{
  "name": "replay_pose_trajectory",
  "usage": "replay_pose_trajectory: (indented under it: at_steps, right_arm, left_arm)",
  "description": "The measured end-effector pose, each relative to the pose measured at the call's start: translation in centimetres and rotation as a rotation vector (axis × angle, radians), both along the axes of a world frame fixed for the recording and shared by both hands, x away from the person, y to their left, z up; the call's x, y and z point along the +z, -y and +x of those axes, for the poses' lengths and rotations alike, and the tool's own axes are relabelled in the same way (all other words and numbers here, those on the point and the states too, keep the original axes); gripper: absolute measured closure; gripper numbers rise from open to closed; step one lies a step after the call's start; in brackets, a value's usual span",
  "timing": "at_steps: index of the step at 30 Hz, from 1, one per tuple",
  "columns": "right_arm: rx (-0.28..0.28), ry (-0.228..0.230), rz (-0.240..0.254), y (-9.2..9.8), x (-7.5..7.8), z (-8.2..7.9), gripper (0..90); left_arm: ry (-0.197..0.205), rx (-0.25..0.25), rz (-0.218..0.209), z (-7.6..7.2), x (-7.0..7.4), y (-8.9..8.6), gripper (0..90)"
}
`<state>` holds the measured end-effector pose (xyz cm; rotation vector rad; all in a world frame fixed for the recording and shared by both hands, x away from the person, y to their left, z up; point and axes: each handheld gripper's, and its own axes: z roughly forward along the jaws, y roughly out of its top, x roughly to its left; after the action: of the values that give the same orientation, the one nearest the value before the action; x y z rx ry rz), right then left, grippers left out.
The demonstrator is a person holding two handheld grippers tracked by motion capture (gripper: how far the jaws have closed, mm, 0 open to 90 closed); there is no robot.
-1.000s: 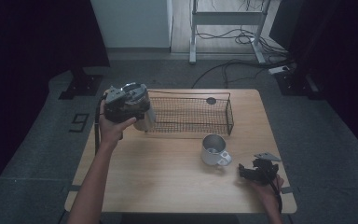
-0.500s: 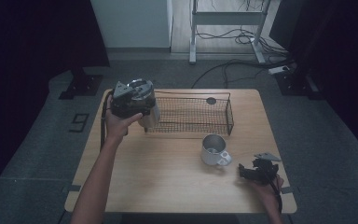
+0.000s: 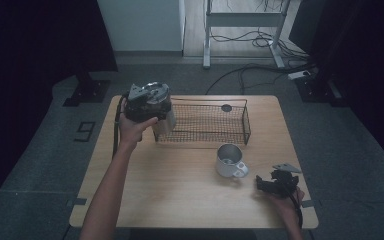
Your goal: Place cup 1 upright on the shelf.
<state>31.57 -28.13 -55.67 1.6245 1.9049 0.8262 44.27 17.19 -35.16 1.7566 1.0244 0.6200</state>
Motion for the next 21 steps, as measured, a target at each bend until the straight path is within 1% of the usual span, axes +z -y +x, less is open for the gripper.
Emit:
replay_pose_trajectory:
  at_steps: [15, 21]
  right_arm:
    - [0.0, -0.001, 0.0, 0.0, 0.0, 0.0, 2.9]
    - [0.0, -0.001, 0.0, 0.0, 0.0, 0.0, 2.9]
  left_arm:
    - [-0.017, -0.008, 0.005, 1.4, -0.5, 1.4, 4.1]
    - [-0.019, -0.011, 0.008, 1.9, -0.4, 1.8, 4.1]
